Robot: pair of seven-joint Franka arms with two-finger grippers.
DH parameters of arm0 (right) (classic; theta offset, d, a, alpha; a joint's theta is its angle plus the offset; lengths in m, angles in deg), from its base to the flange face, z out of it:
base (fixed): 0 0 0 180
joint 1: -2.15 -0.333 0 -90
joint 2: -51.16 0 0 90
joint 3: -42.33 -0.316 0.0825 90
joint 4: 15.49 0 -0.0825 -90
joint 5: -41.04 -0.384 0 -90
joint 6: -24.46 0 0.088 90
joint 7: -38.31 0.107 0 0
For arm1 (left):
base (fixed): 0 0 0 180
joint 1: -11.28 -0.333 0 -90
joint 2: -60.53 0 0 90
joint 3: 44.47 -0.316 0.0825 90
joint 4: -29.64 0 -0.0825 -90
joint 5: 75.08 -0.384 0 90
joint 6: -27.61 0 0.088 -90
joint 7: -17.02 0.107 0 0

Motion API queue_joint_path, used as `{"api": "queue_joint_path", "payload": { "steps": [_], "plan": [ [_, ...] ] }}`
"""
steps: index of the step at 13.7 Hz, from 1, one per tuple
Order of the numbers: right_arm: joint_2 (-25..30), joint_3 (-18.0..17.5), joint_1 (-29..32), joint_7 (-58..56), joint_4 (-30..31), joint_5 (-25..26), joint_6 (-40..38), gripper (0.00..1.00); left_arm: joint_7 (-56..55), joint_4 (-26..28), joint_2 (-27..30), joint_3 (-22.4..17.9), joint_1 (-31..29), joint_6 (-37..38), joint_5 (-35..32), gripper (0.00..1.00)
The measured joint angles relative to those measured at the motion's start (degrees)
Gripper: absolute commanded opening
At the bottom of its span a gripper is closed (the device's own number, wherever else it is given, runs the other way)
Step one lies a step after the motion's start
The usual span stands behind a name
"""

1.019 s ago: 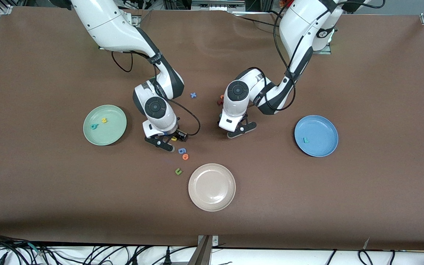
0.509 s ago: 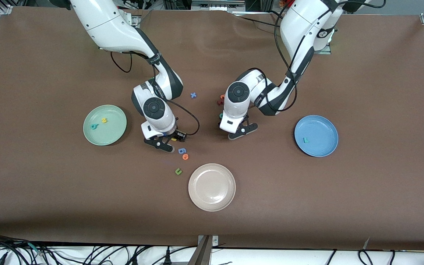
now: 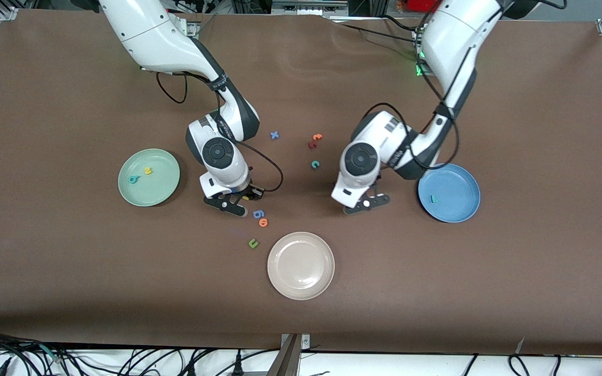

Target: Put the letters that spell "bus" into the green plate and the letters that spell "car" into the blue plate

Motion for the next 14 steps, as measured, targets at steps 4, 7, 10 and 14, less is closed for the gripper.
{"api": "queue_joint_path", "payload": {
  "steps": [4, 7, 10, 14],
  "plan": [
    [0.32, 0.69, 0.01, -0.3, -0.45, 0.16, -2.33, 0.09, 22.69, -0.21, 2.0, -0.06, -9.27, 7.72, 0.08, 0.26],
    [3.91, 3.87, 0.1, -4.33, -1.56, 0.27, -12.05, 0.09, 36.09, 0.01, 2.01, -0.15, -14.59, 8.79, 0.07, 0.24],
    [9.7, 7.95, 0.33, -10.79, -1.56, 0.27, -22.97, 0.09, 45.54, 0.22, 2.01, -0.16, -18.85, 9.27, 0.07, 0.24],
    [15.52, 12.94, 0.58, -20.06, 3.06, 0.26, -26.91, 0.09, 49.24, 1.29, 1.92, -0.16, -20.44, 9.27, -0.12, 0.23]
  ]
}}
